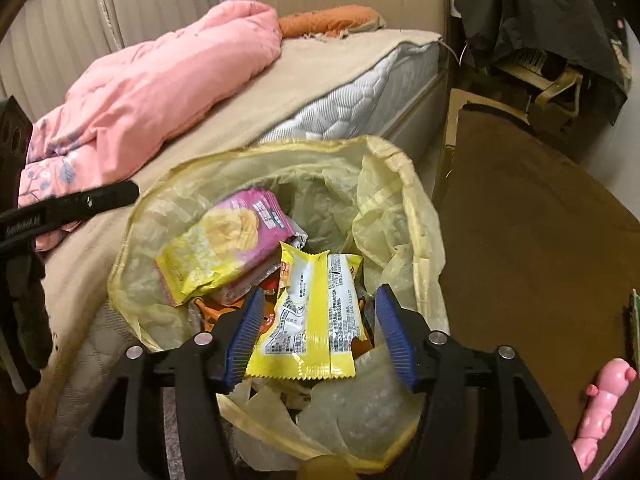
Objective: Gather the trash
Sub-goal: 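Open both grippers to drop the chip bag and snack bar inside, then move both grippers back over the table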
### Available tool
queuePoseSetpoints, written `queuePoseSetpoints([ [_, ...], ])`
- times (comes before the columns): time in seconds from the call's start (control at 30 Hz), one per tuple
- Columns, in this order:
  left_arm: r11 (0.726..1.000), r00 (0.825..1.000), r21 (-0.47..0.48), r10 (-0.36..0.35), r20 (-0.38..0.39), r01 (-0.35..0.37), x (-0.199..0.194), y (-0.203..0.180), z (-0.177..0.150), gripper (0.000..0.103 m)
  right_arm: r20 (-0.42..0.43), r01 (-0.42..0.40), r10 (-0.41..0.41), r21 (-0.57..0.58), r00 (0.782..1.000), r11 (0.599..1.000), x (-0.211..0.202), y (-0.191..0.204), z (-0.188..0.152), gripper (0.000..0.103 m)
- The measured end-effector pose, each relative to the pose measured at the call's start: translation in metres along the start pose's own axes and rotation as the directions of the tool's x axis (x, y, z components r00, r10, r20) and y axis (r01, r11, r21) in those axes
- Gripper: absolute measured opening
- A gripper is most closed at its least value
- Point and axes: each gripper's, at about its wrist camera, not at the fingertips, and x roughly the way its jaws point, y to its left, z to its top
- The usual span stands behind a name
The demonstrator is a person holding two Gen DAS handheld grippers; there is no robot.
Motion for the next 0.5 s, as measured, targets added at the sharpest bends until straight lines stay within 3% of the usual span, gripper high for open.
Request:
queuePoseSetpoints([
  [0.2, 0.998, 0.996, 0.06, 0.004, 0.085, -0.009, -0.008, -0.03, 0.011, 0.048, 0.126, 0.049, -0.05, 0.014, 0.991, 0.999, -0.048, -0.015, -0.006, 0.056],
  [0.3, 0.992, 0.996, 0.123, -0.012, 0.088, 0.001, -0.002, -0.059, 0.012, 0.048, 0.186, 0.096, -0.105, 0.053, 0.977, 0.994, -0.077, -0.037, -0.015, 0.066],
  [0.4, 0.98, 0.996, 0.196, -0.037, 0.079, 0.021, 0.007, -0.095, 0.011, 0.048, 0.228, 0.103, -0.127, 0.113, 0.965, 0.988, -0.102, -0.069, -0.03, 0.066],
  [0.5, 0.965, 0.995, 0.253, -0.086, 0.055, 0.069, 0.021, -0.133, 0.009, 0.048, 0.218, 0.162, -0.194, 0.156, 0.956, 0.974, -0.124, -0.098, -0.05, 0.066],
])
